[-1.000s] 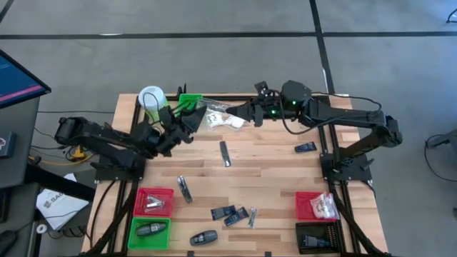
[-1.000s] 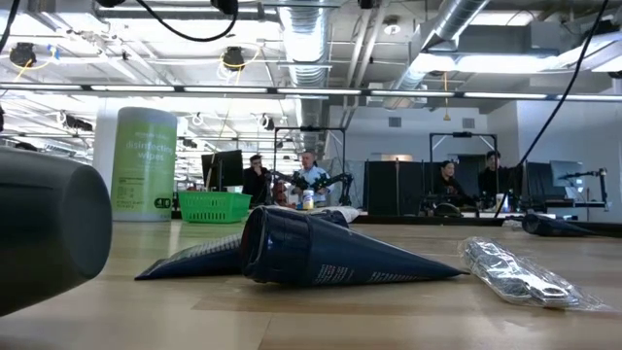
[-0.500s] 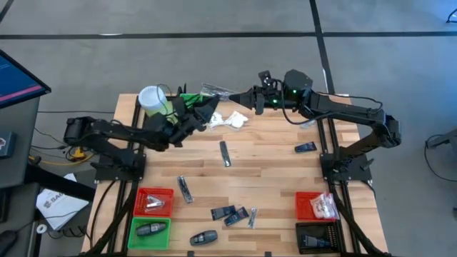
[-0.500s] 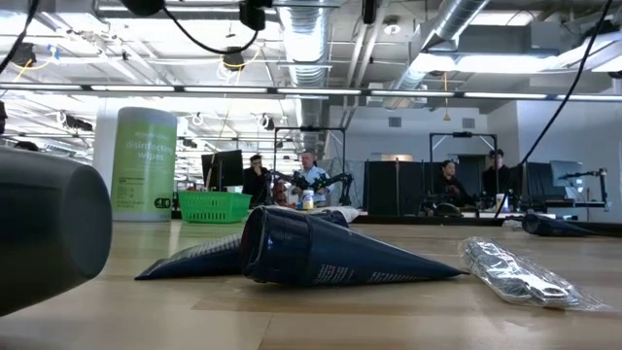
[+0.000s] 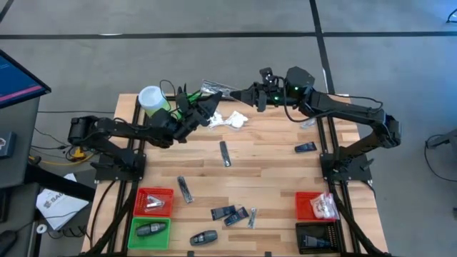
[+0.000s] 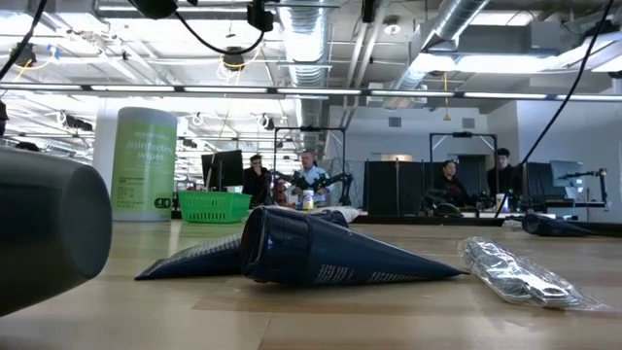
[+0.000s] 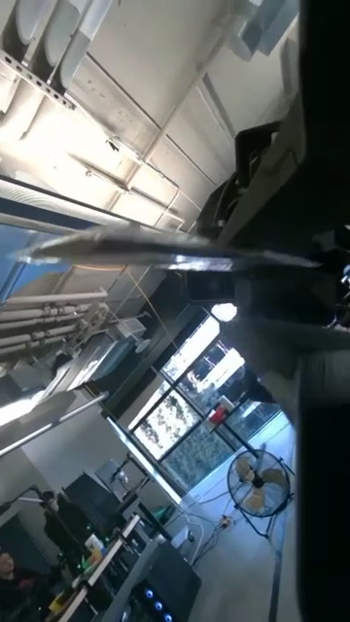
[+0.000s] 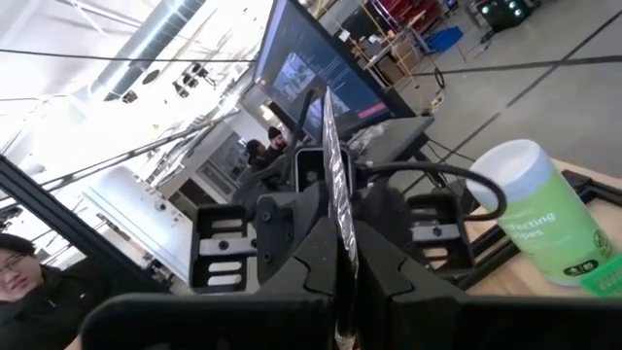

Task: Pick & Place Travel size toiletries
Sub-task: Put the black comb into the top green bin

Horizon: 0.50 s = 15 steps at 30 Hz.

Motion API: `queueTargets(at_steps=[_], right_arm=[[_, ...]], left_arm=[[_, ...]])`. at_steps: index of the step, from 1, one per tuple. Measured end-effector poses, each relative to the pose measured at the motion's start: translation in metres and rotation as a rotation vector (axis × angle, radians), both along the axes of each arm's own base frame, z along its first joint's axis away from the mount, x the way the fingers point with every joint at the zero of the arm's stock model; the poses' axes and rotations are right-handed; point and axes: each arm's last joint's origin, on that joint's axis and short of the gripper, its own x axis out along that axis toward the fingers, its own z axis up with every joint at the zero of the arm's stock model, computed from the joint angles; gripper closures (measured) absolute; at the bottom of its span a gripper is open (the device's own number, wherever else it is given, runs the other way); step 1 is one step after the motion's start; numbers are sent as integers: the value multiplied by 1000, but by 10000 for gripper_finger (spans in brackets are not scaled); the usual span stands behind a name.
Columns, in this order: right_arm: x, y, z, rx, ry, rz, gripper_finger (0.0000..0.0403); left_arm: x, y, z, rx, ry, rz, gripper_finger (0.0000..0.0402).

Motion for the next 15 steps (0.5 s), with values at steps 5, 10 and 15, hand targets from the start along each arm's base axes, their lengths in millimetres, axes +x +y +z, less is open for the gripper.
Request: queueTargets(at_steps=[5,10,15], right_arm=[[-1,-4,0,3,1,-1,401],[0,-9,-1,24,-4,0,401],[0,-8,-2,36,4,12,401]], left_arm=[[0,1,0,2,0,1,368],[-2,9,1,31,-12,-9,389],[-4,14,4,45,-33,3,357]])
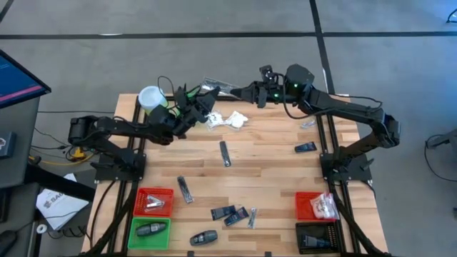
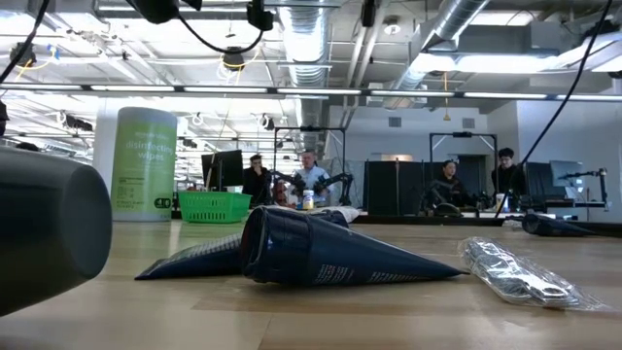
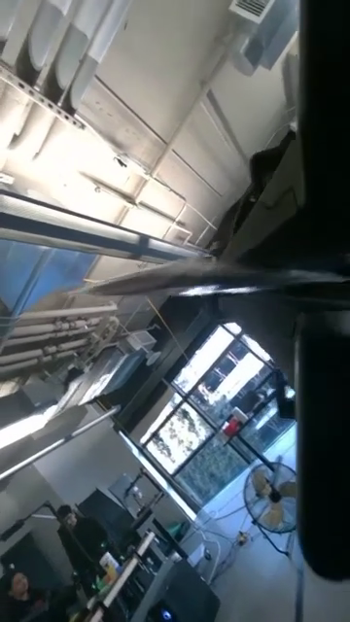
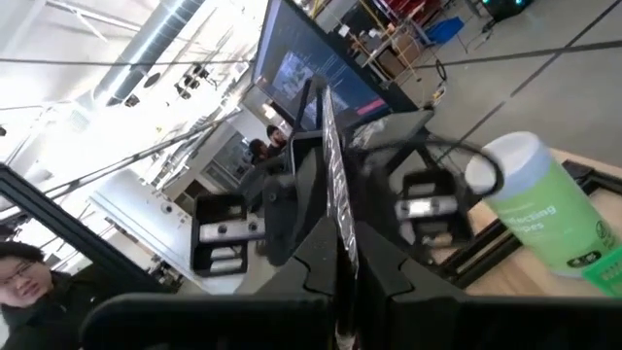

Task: Pick & Place Travel size toiletries
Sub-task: Put the black comb into the top green bin

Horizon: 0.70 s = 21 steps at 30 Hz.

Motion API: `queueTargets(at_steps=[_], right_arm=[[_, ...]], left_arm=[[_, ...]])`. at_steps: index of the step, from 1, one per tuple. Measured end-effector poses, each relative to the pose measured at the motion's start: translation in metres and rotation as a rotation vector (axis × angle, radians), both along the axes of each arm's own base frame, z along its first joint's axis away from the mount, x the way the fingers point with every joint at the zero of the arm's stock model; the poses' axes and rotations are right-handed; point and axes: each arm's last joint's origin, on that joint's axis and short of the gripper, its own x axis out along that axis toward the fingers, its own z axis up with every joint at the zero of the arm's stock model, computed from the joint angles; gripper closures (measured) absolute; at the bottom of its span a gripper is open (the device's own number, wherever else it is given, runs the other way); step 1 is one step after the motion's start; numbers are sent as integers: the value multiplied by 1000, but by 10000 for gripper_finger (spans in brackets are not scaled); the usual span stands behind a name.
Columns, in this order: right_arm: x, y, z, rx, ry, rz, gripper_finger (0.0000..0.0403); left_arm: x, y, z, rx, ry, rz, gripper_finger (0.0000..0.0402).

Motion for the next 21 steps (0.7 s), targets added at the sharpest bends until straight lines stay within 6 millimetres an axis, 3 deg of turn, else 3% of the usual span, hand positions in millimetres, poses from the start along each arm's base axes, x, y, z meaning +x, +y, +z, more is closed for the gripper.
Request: queueTargets(at_steps=[6,10,14,19,21], right_arm=[[-1,-2,0,-1,0,-1,401],[-2,-6,0,-2,-2,-12,401],[-3,-8,0,-2,-2,-17,401],[-1,-11,-1,-4,-9,-19,401],[2,-12,-3,8,-13,-8,401]], left_arm=[[-1,5,0,12,-1,4,308],[-1,7,0,8,-3,9,296],[-1,7,1,12,-4,1,321],[-2,10,1,40,-5,-35,387],[-2,12,1,32,-13,-42,392]])
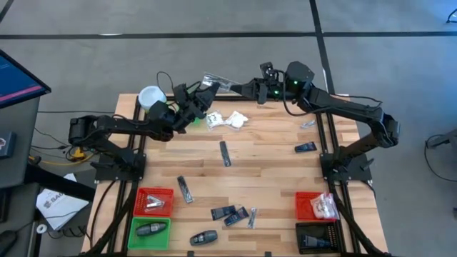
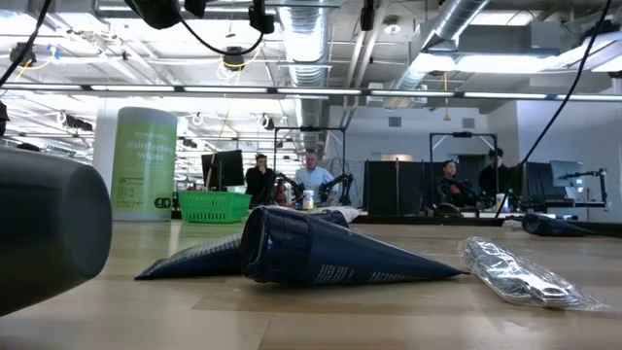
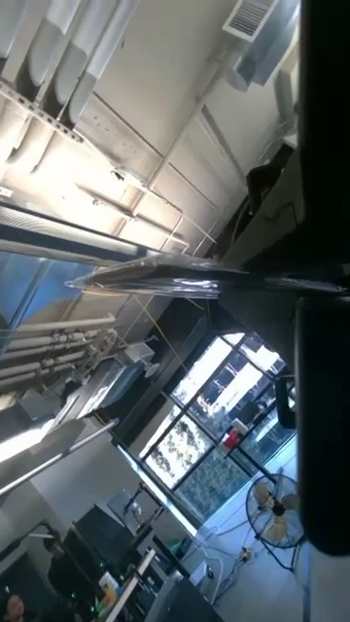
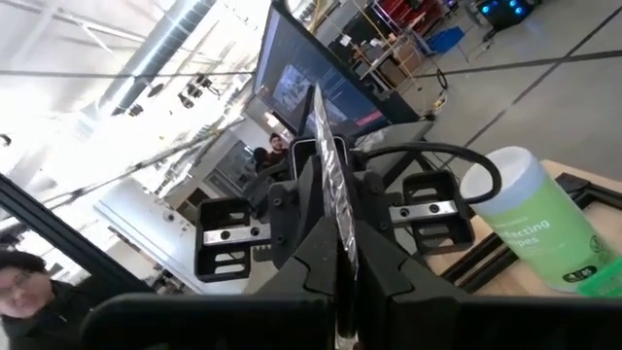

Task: Pick & Place Travel size toiletries
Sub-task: Put the black comb into the top green bin

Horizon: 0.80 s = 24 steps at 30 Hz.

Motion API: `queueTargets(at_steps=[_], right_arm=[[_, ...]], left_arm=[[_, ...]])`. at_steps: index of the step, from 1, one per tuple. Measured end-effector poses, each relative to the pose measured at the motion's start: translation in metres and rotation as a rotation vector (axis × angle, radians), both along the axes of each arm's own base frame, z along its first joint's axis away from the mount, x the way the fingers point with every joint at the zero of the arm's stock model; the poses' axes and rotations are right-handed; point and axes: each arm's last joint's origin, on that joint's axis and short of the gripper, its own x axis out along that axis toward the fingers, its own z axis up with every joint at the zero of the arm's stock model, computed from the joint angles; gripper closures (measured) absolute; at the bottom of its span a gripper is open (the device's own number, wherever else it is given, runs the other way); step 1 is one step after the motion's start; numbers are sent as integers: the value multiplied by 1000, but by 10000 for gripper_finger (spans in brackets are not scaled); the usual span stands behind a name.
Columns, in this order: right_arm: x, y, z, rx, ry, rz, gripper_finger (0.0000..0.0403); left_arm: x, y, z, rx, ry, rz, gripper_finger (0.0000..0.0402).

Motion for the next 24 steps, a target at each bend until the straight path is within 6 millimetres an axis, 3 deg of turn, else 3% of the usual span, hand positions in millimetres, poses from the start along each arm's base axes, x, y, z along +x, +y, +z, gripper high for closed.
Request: queueTargets(at_steps=[9,13,18,24], right_arm=[[1,0,3,8,-30,20,394],[1,1,1,3,-22,29,371],[2,2,-1,5,-4,76,301],[-10,1,9,-17,-34,71,180]], left_arm=[[1,0,8,1,-27,-30,395],[1,0,8,4,-23,-39,398],[2,-1,8,-5,-26,-67,399],[0,1,6,-33,56,-67,400]])
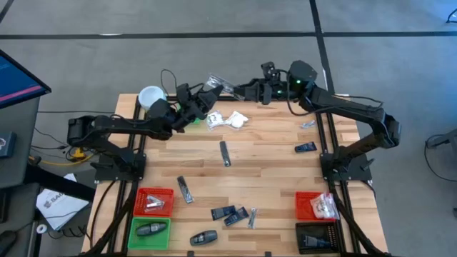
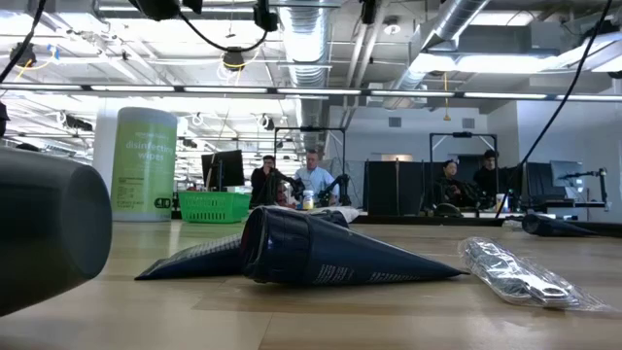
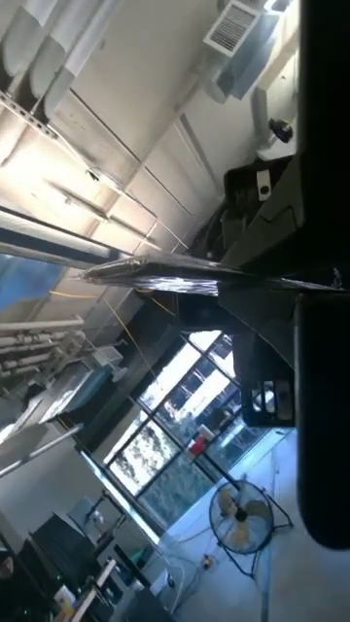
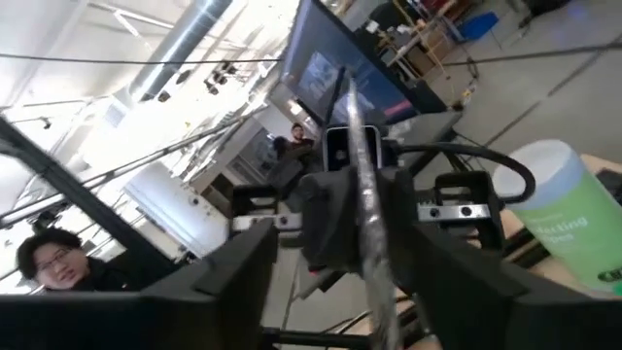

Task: Pick & Place Travel size toiletries
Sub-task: Put the black comb into the top green bin

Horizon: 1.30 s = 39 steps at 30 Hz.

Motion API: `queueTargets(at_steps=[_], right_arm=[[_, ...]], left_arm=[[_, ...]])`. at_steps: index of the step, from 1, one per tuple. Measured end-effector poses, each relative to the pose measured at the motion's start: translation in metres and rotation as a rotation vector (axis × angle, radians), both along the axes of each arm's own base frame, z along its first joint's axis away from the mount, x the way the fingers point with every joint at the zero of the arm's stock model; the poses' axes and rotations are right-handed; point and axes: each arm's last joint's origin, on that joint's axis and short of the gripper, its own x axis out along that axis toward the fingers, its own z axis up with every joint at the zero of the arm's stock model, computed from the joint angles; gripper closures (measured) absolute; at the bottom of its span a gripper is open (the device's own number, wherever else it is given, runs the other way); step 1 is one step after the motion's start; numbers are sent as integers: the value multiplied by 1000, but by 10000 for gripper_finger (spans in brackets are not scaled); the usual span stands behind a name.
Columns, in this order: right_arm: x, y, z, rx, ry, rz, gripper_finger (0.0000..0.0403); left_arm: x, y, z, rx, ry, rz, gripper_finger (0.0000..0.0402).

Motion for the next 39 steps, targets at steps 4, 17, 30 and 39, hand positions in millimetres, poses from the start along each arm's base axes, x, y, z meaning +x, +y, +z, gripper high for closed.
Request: queueTargets(at_steps=[4,17,30,39], right_arm=[[-11,-3,8,-18,-21,35,125],[-36,-4,14,-55,54,40,100],[-37,-2,4,-51,149,88,100],[-39,0,-6,-53,243,106,101]], left_arm=[[-15,-2,9,10,123,52,400],[-53,4,58,-36,696,342,401],[24,59,38,-74,1266,354,401],[28,110,-28,-238,1650,306,401]])
